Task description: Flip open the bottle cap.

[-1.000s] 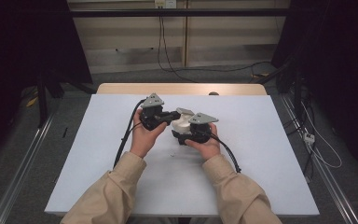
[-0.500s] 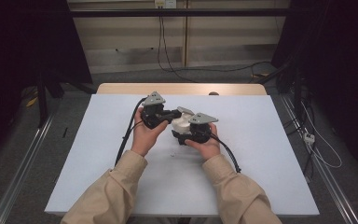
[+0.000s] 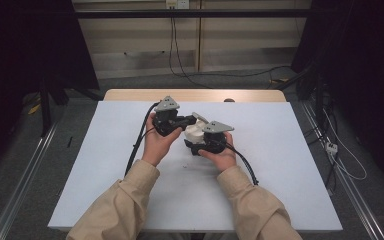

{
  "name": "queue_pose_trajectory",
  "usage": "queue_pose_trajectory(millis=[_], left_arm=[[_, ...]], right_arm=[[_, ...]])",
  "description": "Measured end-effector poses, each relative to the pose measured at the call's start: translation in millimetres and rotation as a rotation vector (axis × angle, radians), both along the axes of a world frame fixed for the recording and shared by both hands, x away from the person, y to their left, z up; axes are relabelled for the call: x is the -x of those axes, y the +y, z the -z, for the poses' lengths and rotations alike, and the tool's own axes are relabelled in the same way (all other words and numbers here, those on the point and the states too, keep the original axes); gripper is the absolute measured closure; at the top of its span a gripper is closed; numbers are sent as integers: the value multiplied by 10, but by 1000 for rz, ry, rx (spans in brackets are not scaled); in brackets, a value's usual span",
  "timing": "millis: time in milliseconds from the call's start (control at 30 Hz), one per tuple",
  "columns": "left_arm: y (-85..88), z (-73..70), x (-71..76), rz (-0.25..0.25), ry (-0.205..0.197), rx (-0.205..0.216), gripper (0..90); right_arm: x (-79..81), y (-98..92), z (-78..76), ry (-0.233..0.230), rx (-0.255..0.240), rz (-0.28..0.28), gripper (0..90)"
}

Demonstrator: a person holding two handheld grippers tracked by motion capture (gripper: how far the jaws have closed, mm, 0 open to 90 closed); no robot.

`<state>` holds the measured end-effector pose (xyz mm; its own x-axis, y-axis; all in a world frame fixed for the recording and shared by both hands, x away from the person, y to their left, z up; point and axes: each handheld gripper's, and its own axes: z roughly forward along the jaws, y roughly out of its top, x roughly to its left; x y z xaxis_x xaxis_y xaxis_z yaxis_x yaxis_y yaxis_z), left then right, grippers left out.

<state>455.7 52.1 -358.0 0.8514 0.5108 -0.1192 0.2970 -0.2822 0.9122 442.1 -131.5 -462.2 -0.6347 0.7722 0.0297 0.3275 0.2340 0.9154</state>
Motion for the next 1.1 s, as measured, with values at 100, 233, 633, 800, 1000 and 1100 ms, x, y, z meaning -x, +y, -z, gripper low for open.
queue_pose_trajectory(millis=[100, 233, 633, 800, 1000, 1100], left_arm=[[-7, -3, 1, 1, -2, -7, 900], [-2, -14, -12, -2, -2, -7, 900], [-50, -51, -48, -4, -8, -9, 900], [-79, -71, -67, -4, -9, -11, 900], [-123, -92, -84, -4, -13, -15, 900], [-144, -101, -97, -2, -14, -16, 900]], right_arm=[[-1, 0, 0, 1, 0, 0, 187], [0, 0, 0, 0, 0, 0, 187], [0, 1, 0, -1, 2, 1, 187], [0, 1, 0, 0, 1, 1, 187], [-1, 1, 0, -1, 2, 1, 187], [-1, 1, 0, -2, 2, 1, 187]])
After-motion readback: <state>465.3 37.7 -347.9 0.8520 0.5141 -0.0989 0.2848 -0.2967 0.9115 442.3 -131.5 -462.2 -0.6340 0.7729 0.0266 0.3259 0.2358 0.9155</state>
